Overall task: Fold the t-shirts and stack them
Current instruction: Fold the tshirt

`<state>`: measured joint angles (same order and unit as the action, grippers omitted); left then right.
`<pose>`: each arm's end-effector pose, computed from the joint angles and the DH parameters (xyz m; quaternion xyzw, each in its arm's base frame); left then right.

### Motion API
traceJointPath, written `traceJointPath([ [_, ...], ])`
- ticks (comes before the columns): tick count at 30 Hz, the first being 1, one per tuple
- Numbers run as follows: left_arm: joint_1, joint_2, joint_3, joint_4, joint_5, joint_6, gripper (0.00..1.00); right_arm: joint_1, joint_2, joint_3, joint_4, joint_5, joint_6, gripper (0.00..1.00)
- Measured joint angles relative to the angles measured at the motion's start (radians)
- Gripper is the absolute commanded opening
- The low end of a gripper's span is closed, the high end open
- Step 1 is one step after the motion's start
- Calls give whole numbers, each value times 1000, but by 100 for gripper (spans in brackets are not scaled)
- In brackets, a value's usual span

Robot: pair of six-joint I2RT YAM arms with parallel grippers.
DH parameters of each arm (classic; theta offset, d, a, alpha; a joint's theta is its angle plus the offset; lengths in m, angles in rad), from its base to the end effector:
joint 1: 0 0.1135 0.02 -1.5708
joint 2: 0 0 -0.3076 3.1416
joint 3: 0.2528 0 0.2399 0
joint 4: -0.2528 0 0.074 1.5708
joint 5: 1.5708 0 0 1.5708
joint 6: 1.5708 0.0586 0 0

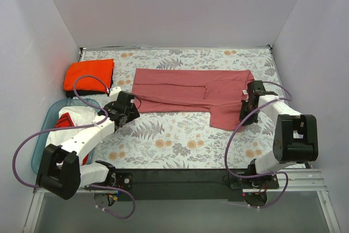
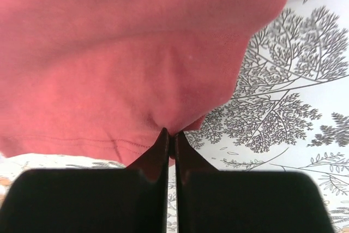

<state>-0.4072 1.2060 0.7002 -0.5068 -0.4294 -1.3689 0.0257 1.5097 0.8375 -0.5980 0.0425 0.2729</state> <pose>0.2024 -0.0607 0.2328 -0.4865 0.8056 -0.0796 0.3287 0.2596 0.0042 0.1962 0.1250 0.9806 0.0015 0.1512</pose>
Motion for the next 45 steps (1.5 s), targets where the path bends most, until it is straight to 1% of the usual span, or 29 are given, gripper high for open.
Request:
traceJointPath([
  [3,0,0,0,7,-3,0,62,3,6,79,-28,-6,0,1],
  [6,0,0,0,7,-6,0,62,3,47,228,-35,-19,0,1],
  [11,0,-3,0,7,-18,0,62,3,182,485,-24,-44,0,1],
  [15,0,-7,0,7,-28,0,62,3,311,643,-19,-56,-2,1],
  [18,0,-2,0,7,-31,0,62,1,410,746,-24,-69,-6,1],
  [26,0,26,0,6,-32,0,62,-14,586,928,-29,-99,3,1],
  [29,0,39,0,6,-32,0,62,-29,644,991,-30,-129,26,18],
  [30,0,42,0,6,-32,0,62,-36,661,1009,-31,-138,36,30],
  [31,0,47,0,6,-32,0,62,-40,674,1022,-31,-146,44,36],
  [32,0,51,0,6,-32,0,62,-45,689,1035,-29,-153,51,39],
  [33,0,54,0,6,-31,0,62,-49,699,1045,-27,-158,54,45],
  [36,0,61,0,6,-31,-1,62,-63,706,1048,-31,-165,69,50],
  [38,1,64,0,6,-31,-4,62,-76,692,1027,-15,-166,71,51],
  [40,8,71,4,5,-24,-10,62,-87,651,963,-5,-166,72,51],
  [42,21,94,24,1,-14,-18,62,-111,570,840,27,-179,72,51],
  [44,39,127,55,0,-1,-27,62,-151,470,702,54,-199,74,54],
  [45,49,144,72,0,5,-31,62,-176,411,620,82,-212,78,59],
])
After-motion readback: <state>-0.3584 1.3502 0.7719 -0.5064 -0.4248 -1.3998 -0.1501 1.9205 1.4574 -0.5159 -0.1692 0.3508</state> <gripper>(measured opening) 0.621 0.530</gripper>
